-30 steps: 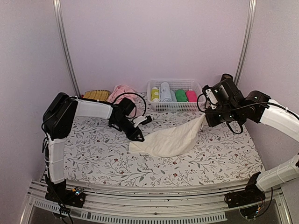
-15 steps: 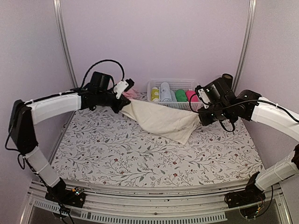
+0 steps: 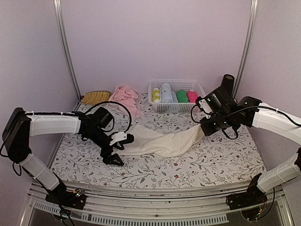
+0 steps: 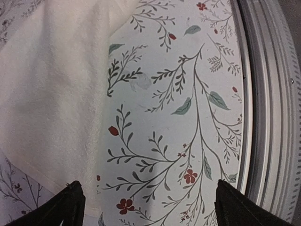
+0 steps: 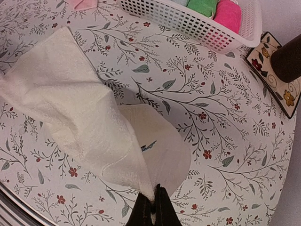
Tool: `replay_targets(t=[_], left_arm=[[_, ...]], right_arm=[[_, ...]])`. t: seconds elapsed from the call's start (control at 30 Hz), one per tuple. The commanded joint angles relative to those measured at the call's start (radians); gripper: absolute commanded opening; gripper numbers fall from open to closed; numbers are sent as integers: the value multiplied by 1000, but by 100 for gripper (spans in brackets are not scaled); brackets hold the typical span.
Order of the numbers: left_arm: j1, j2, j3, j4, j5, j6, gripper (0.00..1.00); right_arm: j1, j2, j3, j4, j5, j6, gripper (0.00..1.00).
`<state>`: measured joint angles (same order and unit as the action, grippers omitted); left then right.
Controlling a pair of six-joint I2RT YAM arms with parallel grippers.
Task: Roll the towels
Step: Pick up the towel from the center of the board.
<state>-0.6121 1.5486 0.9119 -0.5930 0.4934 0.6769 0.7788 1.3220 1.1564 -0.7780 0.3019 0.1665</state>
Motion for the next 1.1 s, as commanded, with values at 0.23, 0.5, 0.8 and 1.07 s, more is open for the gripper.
replay_targets(t=[0.23,0.5,0.8,1.07], left_arm=[[159,189,354,202,-98,-304,93],[140,534,649,142,-195,-425,78],[118,671,731,178,-304,-432,70],[118,749,804,163,-268,-427,64]], right_arm=[[4,-20,-41,7,13,27,2],[5,-5,-60,30,28,30,2],[4,12,-76,56,15,29,2],[5,39,-75,65,24,21,2]])
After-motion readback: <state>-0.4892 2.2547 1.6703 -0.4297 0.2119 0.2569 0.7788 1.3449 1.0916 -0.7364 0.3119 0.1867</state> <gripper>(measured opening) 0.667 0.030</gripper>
